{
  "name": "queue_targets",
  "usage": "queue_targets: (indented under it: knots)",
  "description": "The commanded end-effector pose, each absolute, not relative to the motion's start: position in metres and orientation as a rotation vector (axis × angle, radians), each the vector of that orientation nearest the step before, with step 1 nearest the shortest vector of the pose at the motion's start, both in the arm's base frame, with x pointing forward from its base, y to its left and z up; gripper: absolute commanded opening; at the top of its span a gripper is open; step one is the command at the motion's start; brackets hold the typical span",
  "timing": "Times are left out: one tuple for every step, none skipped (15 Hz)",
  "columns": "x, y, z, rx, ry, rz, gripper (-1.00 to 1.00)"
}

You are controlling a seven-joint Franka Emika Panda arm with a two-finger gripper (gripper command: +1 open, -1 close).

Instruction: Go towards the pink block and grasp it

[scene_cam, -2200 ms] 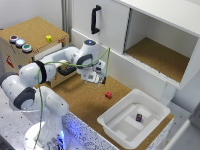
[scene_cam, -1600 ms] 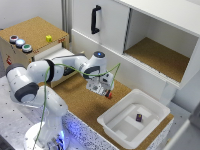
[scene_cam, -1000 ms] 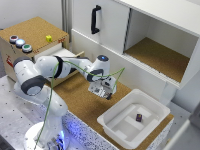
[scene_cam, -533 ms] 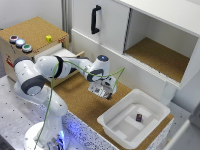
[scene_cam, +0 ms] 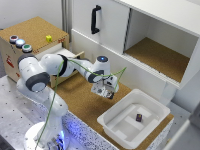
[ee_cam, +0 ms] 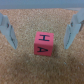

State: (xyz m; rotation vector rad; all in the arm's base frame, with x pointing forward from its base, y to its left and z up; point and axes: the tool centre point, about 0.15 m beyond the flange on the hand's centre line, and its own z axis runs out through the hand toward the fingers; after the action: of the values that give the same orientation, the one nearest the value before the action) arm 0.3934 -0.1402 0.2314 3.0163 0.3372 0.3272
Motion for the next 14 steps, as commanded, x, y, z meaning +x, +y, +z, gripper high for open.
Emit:
queue_targets:
  knots:
    - [0.427, -0.15, 0.207, 3.097, 0.237, 0.364, 1.0]
    - [0.427, -0.152, 0.204, 3.112, 0.23, 0.344, 1.0]
    - [0.427, -0.155, 0.2, 3.13, 0.216, 0.322, 1.0]
    - [0.427, -0.156, 0.199, 3.15, 0.21, 0.309, 1.0]
    - [0.426, -0.156, 0.198, 3.17, 0.202, 0.305, -1.0]
    - [0.426, -0.156, 0.197, 3.173, 0.203, 0.304, -1.0]
    - [0.425, -0.155, 0.198, 3.169, 0.198, 0.314, -1.0]
    - [0.425, -0.154, 0.2, 3.162, 0.2, 0.323, -1.0]
    - [0.424, -0.153, 0.202, 3.153, 0.209, 0.341, -1.0]
    - [0.425, -0.153, 0.202, 3.145, 0.201, 0.34, -1.0]
    - [0.424, -0.153, 0.202, 3.14, 0.199, 0.338, -1.0]
    - [0.424, -0.152, 0.203, 3.138, 0.194, 0.338, -1.0]
    - [0.423, -0.152, 0.202, 3.13, 0.189, 0.334, -1.0]
    - [0.422, -0.152, 0.203, 3.13, 0.182, 0.328, -1.0]
